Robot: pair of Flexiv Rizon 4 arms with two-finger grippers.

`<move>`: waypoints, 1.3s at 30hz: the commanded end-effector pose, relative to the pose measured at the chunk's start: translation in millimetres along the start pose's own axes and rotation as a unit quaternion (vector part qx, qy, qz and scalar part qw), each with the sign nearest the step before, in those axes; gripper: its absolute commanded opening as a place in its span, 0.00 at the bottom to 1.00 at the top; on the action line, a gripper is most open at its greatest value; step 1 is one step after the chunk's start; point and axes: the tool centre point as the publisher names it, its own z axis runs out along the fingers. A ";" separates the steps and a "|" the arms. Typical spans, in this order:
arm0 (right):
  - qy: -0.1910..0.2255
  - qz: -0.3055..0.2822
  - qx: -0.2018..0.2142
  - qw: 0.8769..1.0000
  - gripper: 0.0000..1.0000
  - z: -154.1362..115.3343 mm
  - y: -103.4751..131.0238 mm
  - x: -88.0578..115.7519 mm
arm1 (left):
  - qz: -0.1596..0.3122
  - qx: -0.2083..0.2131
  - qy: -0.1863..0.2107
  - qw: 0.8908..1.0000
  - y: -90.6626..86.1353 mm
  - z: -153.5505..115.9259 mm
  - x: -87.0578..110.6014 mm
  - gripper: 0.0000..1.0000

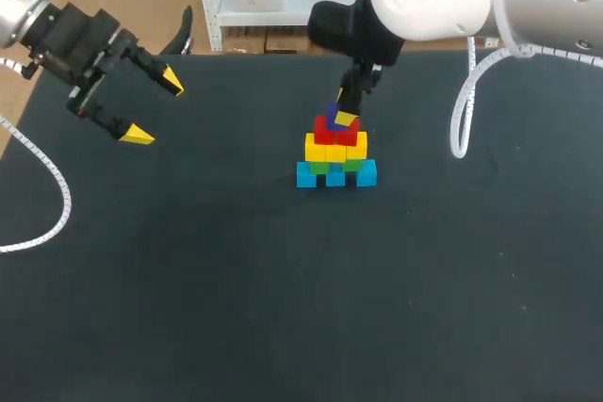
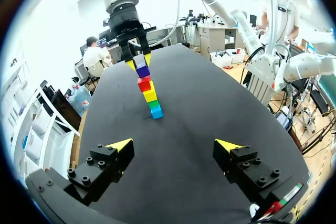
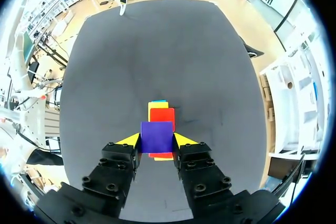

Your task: Place the blue cubes, place green cubes on the blue cubes, place the yellow cubes on the green cubes, then place the red cubes on the yellow cubes, and place purple cube on the red cubes.

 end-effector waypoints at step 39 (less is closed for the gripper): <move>-0.183 -0.025 0.070 0.980 1.00 -89.1 -20.3 53.1 | 0.001 0.002 0.000 1.000 1.5 -0.4 1.1 1.00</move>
